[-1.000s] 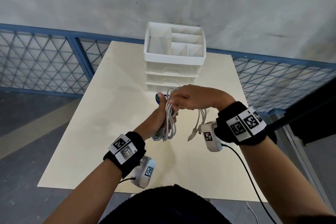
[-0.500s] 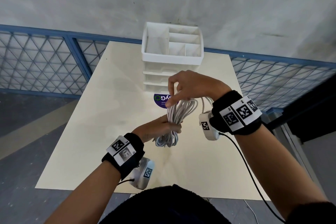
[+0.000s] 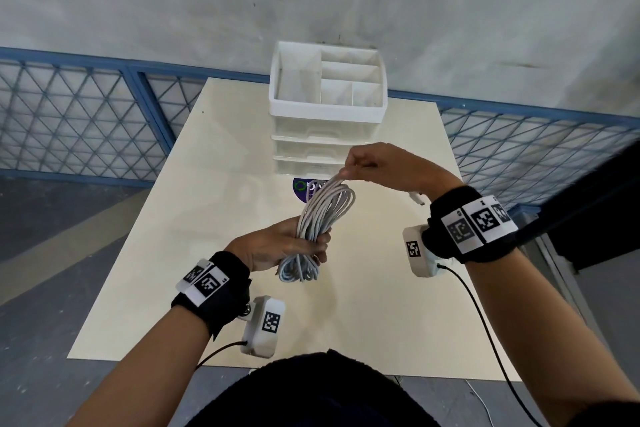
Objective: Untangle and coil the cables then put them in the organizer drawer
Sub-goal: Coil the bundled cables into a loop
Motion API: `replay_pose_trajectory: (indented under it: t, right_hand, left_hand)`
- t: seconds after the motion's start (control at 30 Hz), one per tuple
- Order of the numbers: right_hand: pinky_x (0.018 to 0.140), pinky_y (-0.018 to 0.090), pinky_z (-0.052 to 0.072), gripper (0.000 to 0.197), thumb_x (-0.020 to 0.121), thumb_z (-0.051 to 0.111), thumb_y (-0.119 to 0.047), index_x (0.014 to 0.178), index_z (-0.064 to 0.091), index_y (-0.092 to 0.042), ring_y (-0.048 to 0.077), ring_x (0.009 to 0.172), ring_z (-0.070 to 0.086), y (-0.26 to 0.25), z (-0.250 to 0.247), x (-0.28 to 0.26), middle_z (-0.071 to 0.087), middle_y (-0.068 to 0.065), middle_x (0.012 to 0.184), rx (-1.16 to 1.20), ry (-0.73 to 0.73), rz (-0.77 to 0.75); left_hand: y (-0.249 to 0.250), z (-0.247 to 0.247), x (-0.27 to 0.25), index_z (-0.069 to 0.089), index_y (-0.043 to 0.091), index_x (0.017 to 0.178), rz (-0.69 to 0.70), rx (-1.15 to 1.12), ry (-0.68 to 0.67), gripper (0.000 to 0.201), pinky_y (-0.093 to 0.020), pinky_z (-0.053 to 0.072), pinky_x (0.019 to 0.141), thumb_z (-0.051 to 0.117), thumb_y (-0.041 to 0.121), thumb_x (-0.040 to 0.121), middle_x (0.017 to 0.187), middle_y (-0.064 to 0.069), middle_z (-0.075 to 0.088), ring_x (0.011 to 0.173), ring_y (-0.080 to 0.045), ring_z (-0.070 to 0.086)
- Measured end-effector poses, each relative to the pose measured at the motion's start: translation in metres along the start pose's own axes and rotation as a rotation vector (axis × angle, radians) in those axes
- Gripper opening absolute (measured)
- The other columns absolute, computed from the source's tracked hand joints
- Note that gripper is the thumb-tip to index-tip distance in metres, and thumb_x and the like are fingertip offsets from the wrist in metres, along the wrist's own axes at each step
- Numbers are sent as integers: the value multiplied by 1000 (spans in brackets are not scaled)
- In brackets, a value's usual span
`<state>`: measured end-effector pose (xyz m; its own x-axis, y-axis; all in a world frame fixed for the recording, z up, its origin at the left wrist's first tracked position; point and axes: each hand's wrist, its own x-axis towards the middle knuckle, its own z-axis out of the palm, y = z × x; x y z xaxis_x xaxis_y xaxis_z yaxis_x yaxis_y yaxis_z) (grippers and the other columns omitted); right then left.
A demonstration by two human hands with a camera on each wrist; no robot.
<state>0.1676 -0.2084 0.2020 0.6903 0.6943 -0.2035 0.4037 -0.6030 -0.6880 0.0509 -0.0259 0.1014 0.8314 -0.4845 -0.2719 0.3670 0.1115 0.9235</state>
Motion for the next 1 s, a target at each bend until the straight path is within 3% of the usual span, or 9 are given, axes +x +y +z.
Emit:
replay_pose_trajectory:
  t: [0.13,0.23,0.33,0.43,0.53,0.63,0.77,0.9,1.0]
  right_hand:
    - [52,17,30,40,92,53,-37,79,59,1,2,51,40,4,13,1,45,-7,57,-103,114,-47]
    - [56,17,33,39,93,52,-35,81,56,1,1,53,45,4,19,1,51,-11,61,-107,212,-88]
    - [57,9,36,29,95,50,-27,86,54,1,2,57,51,6,31,0,53,-13,63,41,357,-107]
    - [53,11,33,21,99,41,-26,88,48,-9,1,50,41,8,48,1,43,-13,60,183,443,-73]
    - [57,25,35,28,100,33,-31,96,47,-8,2,50,41,8,66,5,43,-11,63,287,475,-32]
    - [63,30,39,34,101,30,-34,104,51,-8,7,61,48,3,80,7,53,-5,73,381,489,9]
    - [84,25,47,36,102,31,-29,115,60,-12,17,95,62,-10,94,5,66,9,105,511,530,-1]
    - [72,0,40,34,101,35,-16,123,59,-6,22,81,51,-18,96,-1,53,27,93,649,570,-68]
    - [88,17,47,32,99,41,-17,124,60,-10,22,98,61,-15,97,1,62,25,110,747,472,-67]
  left_hand:
    - [-2,7,2,49,8,83,-8,104,74,20,-20,40,58,61,24,82,68,-2,44,54,-8,43]
    - [5,16,4,43,16,71,2,53,139,25,-17,35,49,55,28,90,56,5,35,42,-4,31]
    - [11,21,8,40,22,64,52,-55,204,29,-15,32,43,54,33,88,56,4,25,39,-4,24]
    - [11,21,10,38,24,61,82,-91,292,35,-17,32,43,56,37,88,53,7,26,39,-5,22]
    - [7,19,14,36,23,62,99,-157,330,38,-18,31,45,53,41,91,51,9,28,40,-6,25]
    - [6,22,16,39,22,63,130,-197,331,35,-18,34,45,51,38,92,50,10,30,40,-6,28]
    - [9,28,19,58,15,80,190,-197,405,15,-22,47,47,57,30,84,58,4,54,48,-9,51]
    - [7,18,17,61,15,96,226,-81,405,10,-24,51,58,57,20,88,71,7,67,60,-11,61]
    - [8,14,15,64,10,96,208,-29,393,21,-34,50,69,70,21,79,75,-3,69,68,-19,63]
